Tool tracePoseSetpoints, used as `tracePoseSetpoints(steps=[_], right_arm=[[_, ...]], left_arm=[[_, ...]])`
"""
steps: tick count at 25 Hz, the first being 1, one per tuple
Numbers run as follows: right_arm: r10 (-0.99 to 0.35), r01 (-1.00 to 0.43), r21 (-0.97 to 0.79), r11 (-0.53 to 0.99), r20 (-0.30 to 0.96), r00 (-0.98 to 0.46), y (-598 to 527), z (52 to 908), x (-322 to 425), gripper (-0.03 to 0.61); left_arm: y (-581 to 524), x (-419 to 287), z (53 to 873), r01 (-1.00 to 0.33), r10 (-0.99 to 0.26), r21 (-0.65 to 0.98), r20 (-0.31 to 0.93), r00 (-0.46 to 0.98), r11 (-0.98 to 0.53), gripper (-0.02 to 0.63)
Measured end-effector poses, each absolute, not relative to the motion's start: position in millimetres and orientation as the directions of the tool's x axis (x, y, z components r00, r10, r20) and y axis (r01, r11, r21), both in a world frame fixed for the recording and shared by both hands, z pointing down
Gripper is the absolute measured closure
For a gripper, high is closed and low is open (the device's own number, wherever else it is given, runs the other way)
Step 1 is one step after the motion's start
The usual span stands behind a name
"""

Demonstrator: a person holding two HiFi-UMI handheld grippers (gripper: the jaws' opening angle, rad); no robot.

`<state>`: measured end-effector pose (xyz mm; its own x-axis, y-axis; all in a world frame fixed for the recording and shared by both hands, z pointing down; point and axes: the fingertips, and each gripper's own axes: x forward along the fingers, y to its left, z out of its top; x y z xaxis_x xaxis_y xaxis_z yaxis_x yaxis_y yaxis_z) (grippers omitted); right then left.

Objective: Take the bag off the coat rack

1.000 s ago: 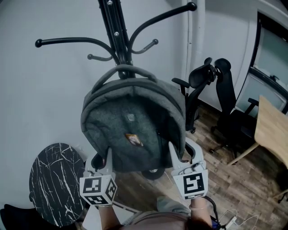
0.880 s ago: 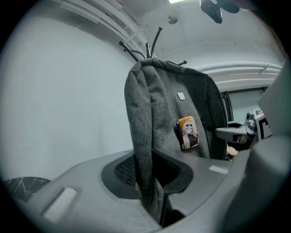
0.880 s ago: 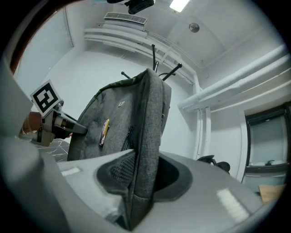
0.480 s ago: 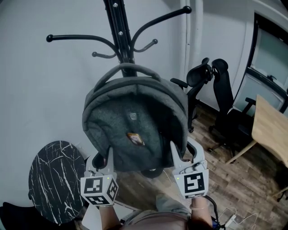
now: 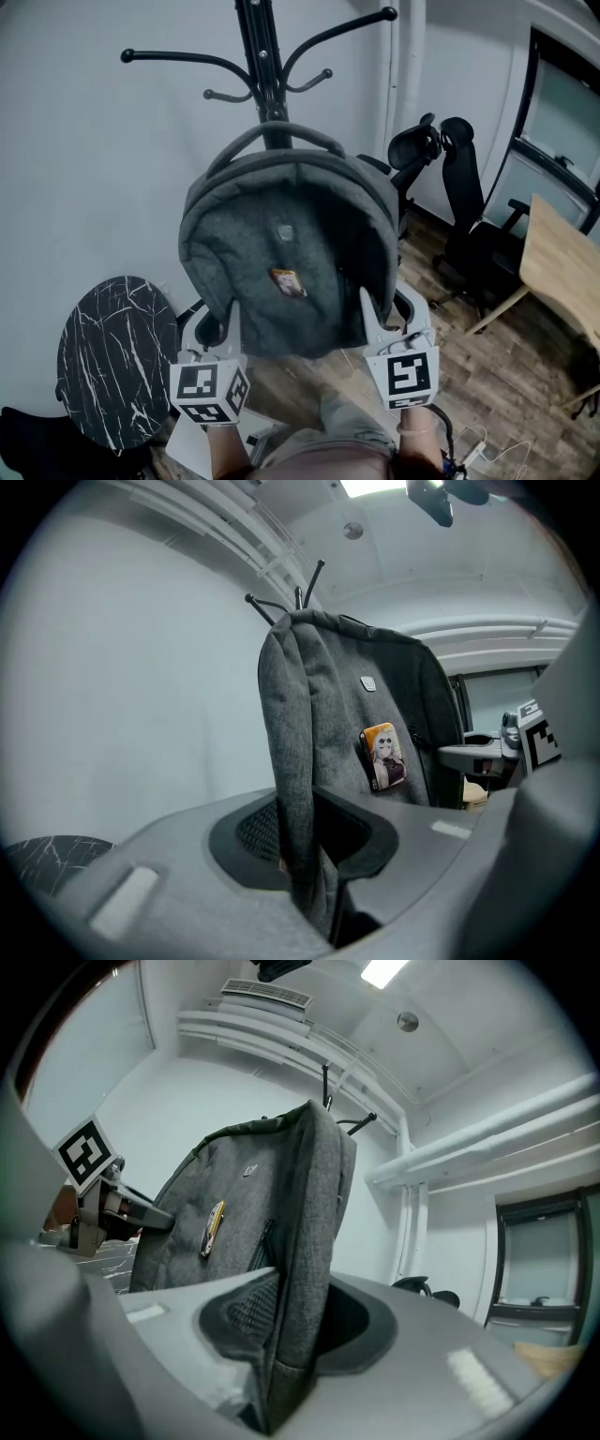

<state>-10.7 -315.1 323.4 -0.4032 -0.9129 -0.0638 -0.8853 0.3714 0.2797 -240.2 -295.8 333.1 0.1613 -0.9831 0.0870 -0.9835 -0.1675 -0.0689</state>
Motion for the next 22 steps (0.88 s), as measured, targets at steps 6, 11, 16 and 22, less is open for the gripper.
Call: tracePoseSetpoints(steps=[6,11,16,22], right_arm=[[-0.913,-0.886,0.272,0.375,-0.057,-0.404,-293,326,-12,0.476],[-0.915,-0.888,0.268,0.373,-0.053,-0.400,-279,328,-12,0.476],[-0.913,-0.885,0.265,0.382,-0.040,-0.406,-278,329,-11,0.476],[-0.909,-0.881,0.263,0.393,-0.037,-0.416,-279,331,-10,0.476]], left_arm=[[-272,-242,335,-0.984,-0.982,-0.063,0.091,0.163,-0.169,0.538],[-257,-241,338,-0.984,-0.982,-0.058,0.091,0.166,-0.171,0.538],[-253,-240,339,-0.984,-0.982,-0.054,0.099,0.162,-0.168,0.538],[-250,-239,340,-0.986,-0.983,-0.052,0.096,0.154,-0.159,0.538]])
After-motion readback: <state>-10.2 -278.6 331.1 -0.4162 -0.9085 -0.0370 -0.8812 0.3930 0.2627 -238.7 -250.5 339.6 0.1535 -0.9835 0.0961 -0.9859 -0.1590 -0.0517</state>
